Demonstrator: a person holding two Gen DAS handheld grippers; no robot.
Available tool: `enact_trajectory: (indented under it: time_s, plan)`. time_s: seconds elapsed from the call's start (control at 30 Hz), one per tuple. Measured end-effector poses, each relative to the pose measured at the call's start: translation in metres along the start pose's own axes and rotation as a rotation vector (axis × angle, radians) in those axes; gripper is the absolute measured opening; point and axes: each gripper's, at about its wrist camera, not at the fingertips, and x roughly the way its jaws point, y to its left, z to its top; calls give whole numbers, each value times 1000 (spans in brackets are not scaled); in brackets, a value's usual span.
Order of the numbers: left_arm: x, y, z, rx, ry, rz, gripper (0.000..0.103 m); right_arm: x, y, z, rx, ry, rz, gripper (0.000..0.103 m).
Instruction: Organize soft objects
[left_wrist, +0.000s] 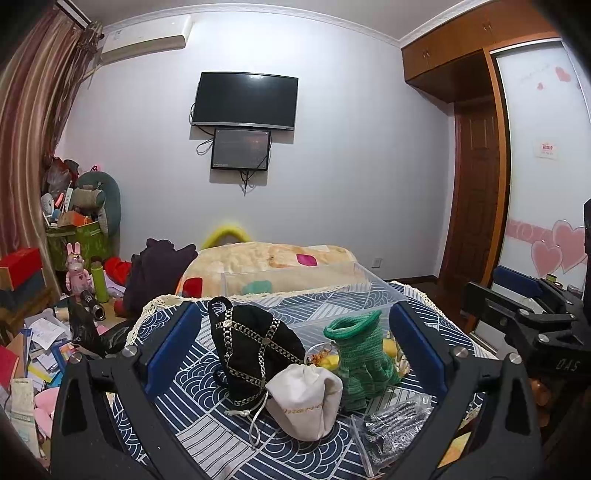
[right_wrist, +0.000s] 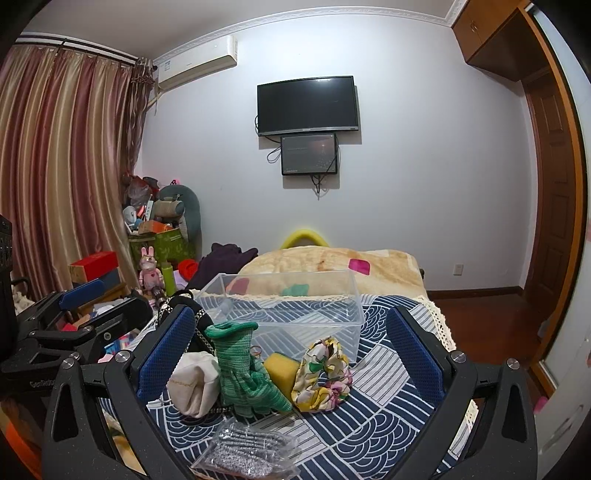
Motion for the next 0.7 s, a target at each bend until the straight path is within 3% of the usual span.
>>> enact_trajectory:
  time_s: [0.63,0.7]
  plan:
    - [-1,3,-1,-9,-4,-18,102,1,7,-2,-24,4,-19,103]
    - [2,6,-2,-16,8,-18,94,4,8,-3,-34,6,-23,103]
